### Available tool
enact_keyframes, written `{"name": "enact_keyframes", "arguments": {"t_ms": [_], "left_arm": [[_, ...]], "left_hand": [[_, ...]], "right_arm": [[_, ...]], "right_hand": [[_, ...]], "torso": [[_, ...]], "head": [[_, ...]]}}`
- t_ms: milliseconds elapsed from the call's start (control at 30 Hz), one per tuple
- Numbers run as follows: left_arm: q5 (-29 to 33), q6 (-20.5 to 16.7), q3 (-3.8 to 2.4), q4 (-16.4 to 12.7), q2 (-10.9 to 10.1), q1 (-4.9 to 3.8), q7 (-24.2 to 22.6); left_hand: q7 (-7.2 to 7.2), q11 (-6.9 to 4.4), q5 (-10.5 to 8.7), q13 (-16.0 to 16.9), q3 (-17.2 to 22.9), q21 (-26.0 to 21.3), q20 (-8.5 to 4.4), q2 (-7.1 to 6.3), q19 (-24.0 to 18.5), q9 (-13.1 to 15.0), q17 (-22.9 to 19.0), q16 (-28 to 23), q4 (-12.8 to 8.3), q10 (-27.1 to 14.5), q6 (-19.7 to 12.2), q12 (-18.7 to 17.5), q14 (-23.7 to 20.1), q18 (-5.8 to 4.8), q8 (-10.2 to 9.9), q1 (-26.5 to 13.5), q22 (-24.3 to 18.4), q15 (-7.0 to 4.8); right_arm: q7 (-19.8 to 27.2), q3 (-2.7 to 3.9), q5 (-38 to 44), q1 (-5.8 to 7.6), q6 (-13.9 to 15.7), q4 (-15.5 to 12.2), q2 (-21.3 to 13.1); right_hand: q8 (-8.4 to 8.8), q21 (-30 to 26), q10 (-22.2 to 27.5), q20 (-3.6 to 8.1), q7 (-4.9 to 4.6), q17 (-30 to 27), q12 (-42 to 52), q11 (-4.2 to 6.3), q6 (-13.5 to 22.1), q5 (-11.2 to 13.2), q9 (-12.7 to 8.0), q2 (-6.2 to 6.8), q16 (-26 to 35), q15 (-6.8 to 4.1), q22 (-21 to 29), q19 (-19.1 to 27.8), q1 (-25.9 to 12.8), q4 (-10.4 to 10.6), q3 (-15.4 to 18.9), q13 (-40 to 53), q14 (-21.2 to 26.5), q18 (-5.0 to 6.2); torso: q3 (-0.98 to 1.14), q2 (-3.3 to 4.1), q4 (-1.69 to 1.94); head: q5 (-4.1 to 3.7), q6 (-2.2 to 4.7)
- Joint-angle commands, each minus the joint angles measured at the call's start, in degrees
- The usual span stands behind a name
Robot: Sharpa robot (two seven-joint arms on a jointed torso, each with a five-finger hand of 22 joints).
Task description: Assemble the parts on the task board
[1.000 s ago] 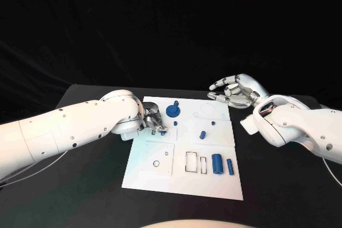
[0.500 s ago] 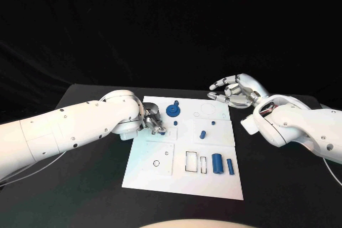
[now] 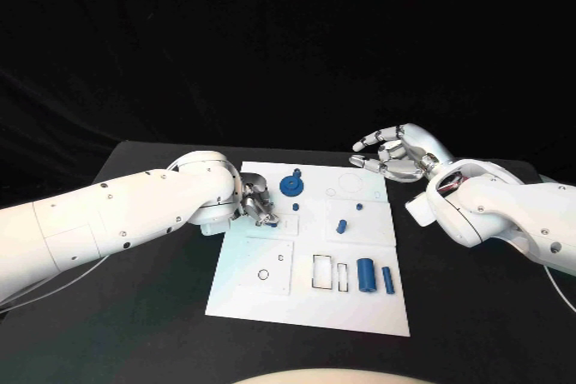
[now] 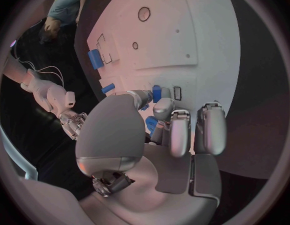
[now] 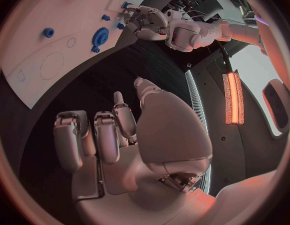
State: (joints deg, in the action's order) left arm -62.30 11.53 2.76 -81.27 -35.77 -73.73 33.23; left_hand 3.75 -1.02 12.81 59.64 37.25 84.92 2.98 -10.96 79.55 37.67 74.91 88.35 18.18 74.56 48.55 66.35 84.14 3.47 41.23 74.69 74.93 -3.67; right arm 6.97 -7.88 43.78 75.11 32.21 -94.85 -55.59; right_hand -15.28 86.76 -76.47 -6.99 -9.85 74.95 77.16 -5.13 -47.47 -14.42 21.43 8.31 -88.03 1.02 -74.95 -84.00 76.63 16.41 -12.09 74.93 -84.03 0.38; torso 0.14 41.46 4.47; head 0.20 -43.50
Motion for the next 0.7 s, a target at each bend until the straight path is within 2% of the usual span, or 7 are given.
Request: {"name": "enact_keyframes", "arguments": {"t_ms": [33, 567, 700], "left_arm": [[-0.6, 1.1, 0.04, -0.1, 0.1, 0.05, 0.2], [-0.7, 2.0, 0.05, 0.6, 0.9, 0.03, 0.3], [-0.7, 2.9, 0.11, 1.0, 1.4, 0.04, 0.4]], "left_hand": [[-0.58, 0.04, 0.16, 0.0, 6.4, 0.4, 0.00, 0.43, 0.5, 8.1, 12.8, 0.3, -6.2, 0.5, 0.5, 0.2, 5.2, -0.49, 0.4, 0.1, 2.2, -0.45], [-0.97, -0.24, -0.17, 1.1, 7.1, 0.7, -0.09, 0.31, 1.2, 8.9, 13.7, 0.8, -6.3, 1.5, 1.2, 1.4, 5.4, -0.68, 1.4, -2.2, 3.1, -0.64], [-1.16, -0.40, -0.23, 1.5, 7.1, 1.0, -0.12, 0.34, 1.7, 9.1, 13.9, 1.0, -6.3, 1.9, 1.5, 1.8, 5.5, -0.81, 1.8, -3.0, 3.7, -0.78]], "right_arm": [[0.2, 0.00, 0.7, -0.04, -0.7, -0.1, 0.0], [0.2, 0.00, 0.8, -0.04, -0.7, -0.3, -0.1], [0.2, 0.00, 0.8, -0.04, -0.7, -0.4, -0.2]], "right_hand": [[-0.27, -0.3, 0.1, 0.08, 0.13, 8.1, -0.3, 0.17, -0.5, -0.3, 0.0, -0.38, 0.4, -0.24, -12.3, -3.4, -0.4, 0.1, 0.1, 0.6, -4.3, 0.70], [-0.31, -0.4, 0.2, 0.09, 0.14, 8.0, -0.3, 0.18, -0.5, -0.4, 0.0, -0.40, 0.4, -0.25, -12.3, -3.3, -0.5, 0.2, 0.1, 0.5, -4.3, 0.72], [-0.31, -0.4, 0.2, 0.09, 0.14, 8.0, -0.3, 0.18, -0.5, -0.4, 0.0, -0.40, 0.4, -0.25, -12.3, -3.3, -0.5, 0.2, 0.1, 0.5, -4.3, 0.72]], "torso": [[-0.02, -0.01, -0.01], [0.09, -0.04, -0.08], [0.04, 0.03, -0.16]], "head": [[0.05, -0.01], [0.21, 0.01], [0.14, 0.02]]}}
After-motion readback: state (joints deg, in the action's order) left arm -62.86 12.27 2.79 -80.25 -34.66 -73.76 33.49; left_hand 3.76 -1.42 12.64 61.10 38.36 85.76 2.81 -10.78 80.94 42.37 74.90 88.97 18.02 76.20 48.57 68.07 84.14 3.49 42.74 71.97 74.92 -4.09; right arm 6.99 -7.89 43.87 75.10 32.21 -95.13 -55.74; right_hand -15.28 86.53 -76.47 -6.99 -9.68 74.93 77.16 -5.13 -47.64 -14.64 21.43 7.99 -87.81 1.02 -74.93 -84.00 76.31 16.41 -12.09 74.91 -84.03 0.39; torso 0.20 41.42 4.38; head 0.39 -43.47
